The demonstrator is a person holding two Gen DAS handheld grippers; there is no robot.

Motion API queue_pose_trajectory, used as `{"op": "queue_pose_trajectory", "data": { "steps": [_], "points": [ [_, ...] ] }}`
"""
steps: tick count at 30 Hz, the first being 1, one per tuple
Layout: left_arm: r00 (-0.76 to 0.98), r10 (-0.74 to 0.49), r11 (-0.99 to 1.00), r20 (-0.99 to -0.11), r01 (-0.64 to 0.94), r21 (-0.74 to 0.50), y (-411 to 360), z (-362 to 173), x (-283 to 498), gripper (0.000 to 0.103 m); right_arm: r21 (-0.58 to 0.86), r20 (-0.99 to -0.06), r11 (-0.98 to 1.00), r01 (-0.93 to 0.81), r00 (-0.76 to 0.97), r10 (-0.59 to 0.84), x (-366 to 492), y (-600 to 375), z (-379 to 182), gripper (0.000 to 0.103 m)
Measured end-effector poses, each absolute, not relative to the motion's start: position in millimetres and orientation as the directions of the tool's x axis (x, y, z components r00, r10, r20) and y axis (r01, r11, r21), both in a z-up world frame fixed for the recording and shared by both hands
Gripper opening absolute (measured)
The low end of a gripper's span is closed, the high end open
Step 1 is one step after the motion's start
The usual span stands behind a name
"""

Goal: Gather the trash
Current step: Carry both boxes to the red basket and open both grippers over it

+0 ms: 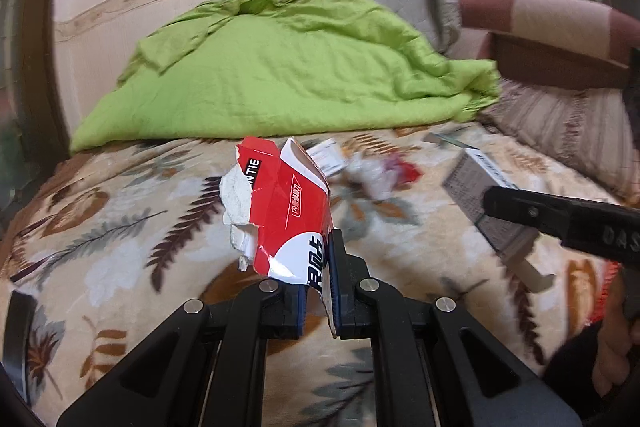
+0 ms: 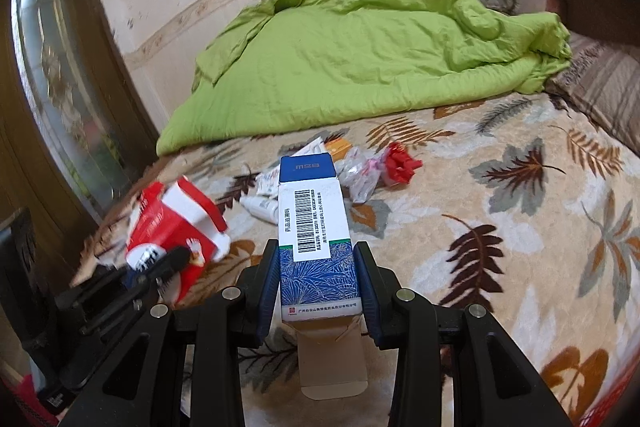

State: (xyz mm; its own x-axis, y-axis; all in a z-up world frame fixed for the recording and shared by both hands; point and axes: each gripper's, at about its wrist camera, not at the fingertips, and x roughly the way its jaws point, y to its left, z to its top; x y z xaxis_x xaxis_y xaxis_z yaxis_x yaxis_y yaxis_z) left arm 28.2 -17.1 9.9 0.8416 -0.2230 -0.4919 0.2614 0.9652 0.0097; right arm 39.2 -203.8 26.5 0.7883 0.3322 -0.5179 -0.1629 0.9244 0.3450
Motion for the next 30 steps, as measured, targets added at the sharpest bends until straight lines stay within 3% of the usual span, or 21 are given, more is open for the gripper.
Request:
{"op": "queue_pose_trajectory", "data": {
  "steps": [9, 20, 24, 30],
  "points": [
    [0.73, -0.467, 0.86, -0.499, 0.506, -0.064, -62, 34, -7, 0.009, 0.513, -0.488, 0.857, -0.06, 0.801, 0.348, -20, -279, 41, 0.04],
    [0.386, -0.76, 0.539, -0.523, 0.823, -0.177, -200, 74, -55, 0.009, 0.524, -0.516, 0.796, 0.304, 0.857, 0.013, -166, -434, 47, 0.04],
    [0.239, -0.796, 0.438, -0.556, 0.861, -0.257, -257, 71, -66, 0.009, 0.527, -0.542, 0.741, 0.417, 0.836, -0.085, -198, -472, 37, 0.04],
    [0.124, -0.77, 0.366, -0.626, 0.889, -0.274, -322, 52, -94, 0.013, 0.528, -0.585, 0.684, 0.503, 0.8, -0.136, -214, -499, 22, 0.044]
  ]
}}
